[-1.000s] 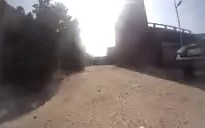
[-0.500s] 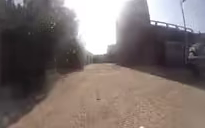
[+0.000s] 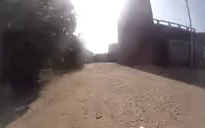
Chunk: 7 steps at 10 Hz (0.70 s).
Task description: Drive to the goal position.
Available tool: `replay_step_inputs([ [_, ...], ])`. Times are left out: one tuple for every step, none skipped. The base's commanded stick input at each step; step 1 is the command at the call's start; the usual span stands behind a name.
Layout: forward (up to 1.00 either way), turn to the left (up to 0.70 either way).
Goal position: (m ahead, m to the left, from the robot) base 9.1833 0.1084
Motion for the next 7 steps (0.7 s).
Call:
replay_step_inputs([
  [1.0, 0.0],
  [1.0, 0.0],
  [1.0, 0.0],
  [1.0, 0.0],
  [1.0, 0.0],
  [1.0, 0.0],
  [1.0, 0.0],
])
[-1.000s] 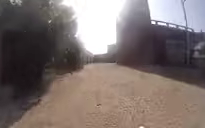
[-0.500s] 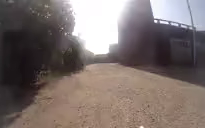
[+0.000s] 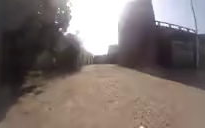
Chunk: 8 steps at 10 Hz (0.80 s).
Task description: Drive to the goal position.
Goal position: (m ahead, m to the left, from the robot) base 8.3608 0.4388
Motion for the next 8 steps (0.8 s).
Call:
replay_step_inputs([
  [1.0, -0.27],
  [1.0, -0.27],
  [1.0, 0.0],
  [1.0, 0.0],
  [1.0, 0.0],
  [1.0, 0.0],
  [1.0, 0.0],
  [1.0, 0.0],
])
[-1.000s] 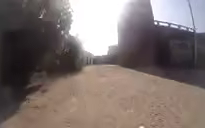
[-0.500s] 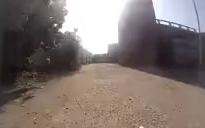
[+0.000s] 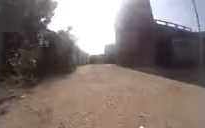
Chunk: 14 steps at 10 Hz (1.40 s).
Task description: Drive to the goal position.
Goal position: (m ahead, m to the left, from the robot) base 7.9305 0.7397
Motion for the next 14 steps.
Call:
replay_step_inputs([
  [1.0, 0.0],
  [1.0, 0.0],
  [1.0, 0.0],
  [1.0, 0.0],
  [1.0, 0.0],
  [1.0, 0.0],
  [1.0, 0.0],
  [1.0, 0.0],
  [1.0, 0.0],
  [1.0, 0.0],
  [1.0, 0.0],
  [1.0, 0.0],
  [1.0, 0.0],
  [1.0, 0.0],
])
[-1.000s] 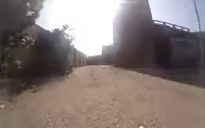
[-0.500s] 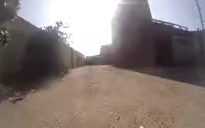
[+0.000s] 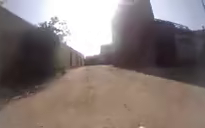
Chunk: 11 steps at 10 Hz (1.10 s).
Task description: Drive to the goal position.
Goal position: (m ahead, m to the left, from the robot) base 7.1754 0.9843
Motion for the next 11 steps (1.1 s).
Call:
replay_step_inputs([
  [1.0, 0.0],
  [1.0, 0.0],
  [1.0, 0.0],
  [1.0, 0.0],
  [1.0, 0.0],
  [1.0, 0.0],
  [1.0, 0.0],
  [1.0, 0.0],
  [1.0, 0.0],
  [1.0, 0.0],
  [1.0, 0.0],
])
